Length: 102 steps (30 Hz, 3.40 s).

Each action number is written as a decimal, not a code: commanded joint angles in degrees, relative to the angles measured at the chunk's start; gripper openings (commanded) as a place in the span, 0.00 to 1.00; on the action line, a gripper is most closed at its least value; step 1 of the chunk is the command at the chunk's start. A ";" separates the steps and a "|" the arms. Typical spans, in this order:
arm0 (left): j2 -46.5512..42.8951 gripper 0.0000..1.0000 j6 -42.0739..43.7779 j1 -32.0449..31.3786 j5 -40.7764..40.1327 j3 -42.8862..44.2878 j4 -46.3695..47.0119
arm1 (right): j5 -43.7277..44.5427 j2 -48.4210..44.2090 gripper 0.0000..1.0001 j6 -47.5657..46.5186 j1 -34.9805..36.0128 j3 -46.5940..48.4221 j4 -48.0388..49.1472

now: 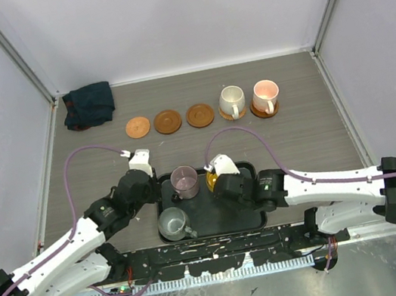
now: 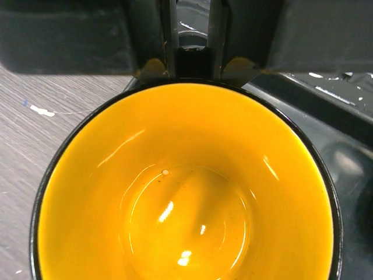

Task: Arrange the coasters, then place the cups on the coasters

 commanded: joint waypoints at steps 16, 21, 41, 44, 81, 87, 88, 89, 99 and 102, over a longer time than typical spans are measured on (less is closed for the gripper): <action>6.86 0.10 2.08 7.67 -3.31 7.27 3.20 | 6.28 8.56 0.01 -14.31 -19.03 26.42 9.13; 7.64 0.07 3.22 12.38 -2.44 7.86 3.59 | 4.33 15.04 0.01 -16.49 -21.37 35.55 7.27; -1.52 0.00 1.50 15.47 0.17 5.75 6.16 | -3.48 37.25 0.01 -20.52 -27.62 55.06 9.75; -3.48 0.00 0.51 15.47 0.50 5.70 3.01 | -3.80 43.10 0.01 -21.96 -28.71 59.88 9.48; 11.18 0.00 -0.21 26.28 4.43 4.45 12.01 | -4.78 55.81 0.01 -15.16 -38.66 62.97 7.82; 11.69 0.00 -0.04 26.26 4.98 4.45 11.73 | -6.14 54.46 0.01 -11.23 -38.66 58.14 9.70; 11.73 0.00 0.02 26.28 5.12 4.45 11.77 | -6.63 54.30 0.01 -10.87 -38.64 57.60 10.16; 11.82 0.00 0.13 26.28 5.08 4.45 11.74 | -7.04 54.24 0.01 -10.51 -38.61 57.40 10.46; 12.90 0.00 -0.15 26.28 6.25 4.36 11.99 | -8.26 54.83 0.01 -8.67 -38.31 58.56 11.29; 12.90 0.00 -0.27 26.28 6.57 4.36 11.99 | -8.45 55.12 0.01 -8.33 -37.98 58.70 11.34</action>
